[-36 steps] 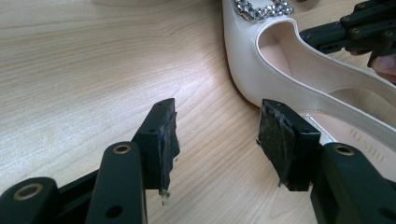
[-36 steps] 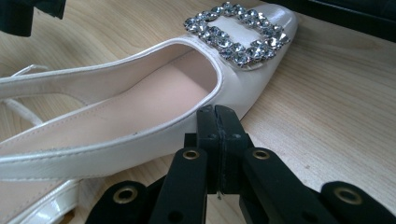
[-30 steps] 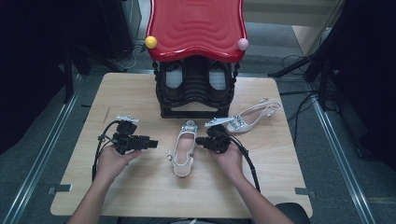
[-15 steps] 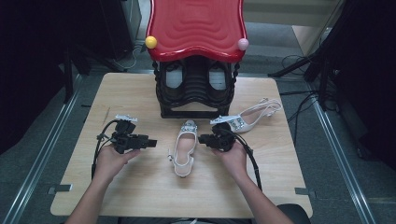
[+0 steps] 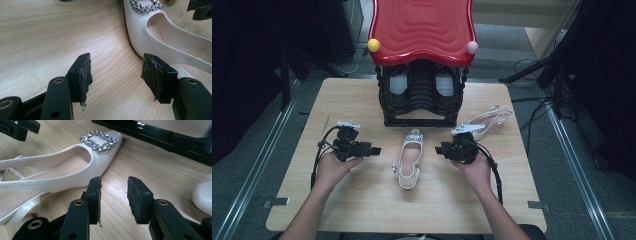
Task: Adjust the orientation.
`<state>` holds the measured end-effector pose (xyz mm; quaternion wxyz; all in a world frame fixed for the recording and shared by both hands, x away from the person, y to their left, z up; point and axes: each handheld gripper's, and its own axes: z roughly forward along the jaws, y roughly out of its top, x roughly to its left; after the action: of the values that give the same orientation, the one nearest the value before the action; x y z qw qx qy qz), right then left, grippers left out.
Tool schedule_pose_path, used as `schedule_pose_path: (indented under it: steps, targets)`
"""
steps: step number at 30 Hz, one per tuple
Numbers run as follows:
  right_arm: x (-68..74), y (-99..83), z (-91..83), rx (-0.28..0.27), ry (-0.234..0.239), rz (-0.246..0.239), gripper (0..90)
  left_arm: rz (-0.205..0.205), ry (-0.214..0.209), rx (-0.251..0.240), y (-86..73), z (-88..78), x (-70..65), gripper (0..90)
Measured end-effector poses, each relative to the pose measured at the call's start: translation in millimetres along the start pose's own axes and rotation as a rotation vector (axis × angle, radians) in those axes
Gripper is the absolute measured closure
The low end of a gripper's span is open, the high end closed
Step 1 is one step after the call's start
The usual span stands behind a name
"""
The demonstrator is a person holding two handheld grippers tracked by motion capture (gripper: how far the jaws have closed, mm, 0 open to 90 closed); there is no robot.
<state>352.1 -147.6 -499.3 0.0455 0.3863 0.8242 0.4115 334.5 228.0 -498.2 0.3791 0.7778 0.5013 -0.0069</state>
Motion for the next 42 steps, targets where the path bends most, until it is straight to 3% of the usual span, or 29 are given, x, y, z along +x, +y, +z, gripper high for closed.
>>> schedule_pose_path:
  steps: [8, 17, 26, 32, 42]
  targets:
    - [-12.5, -3.4, -18.9, -0.030, -0.034, 0.033, 64.8, 0.007, -0.002, 0.011, 2.1, 4.8, 2.2, 40.6]
    - [-36.7, -7.9, -44.3, -0.078, -0.085, 0.082, 68.9, 0.008, -0.002, 0.021, 3.9, 9.2, 3.2, 40.6]
    - [-59.7, -7.5, -56.1, -0.096, -0.122, 0.127, 78.2, 0.013, -0.003, 0.032, 5.1, 13.4, 1.5, 40.5]
    - [-74.1, -4.7, -61.8, -0.122, -0.150, 0.152, 89.6, 0.014, -0.001, 0.032, 4.7, 13.3, 1.3, 40.5]
    - [-106.0, -0.7, -58.9, -0.115, -0.219, 0.200, 90.0, 0.008, 0.009, 0.039, -2.1, 11.5, 1.7, 40.3]
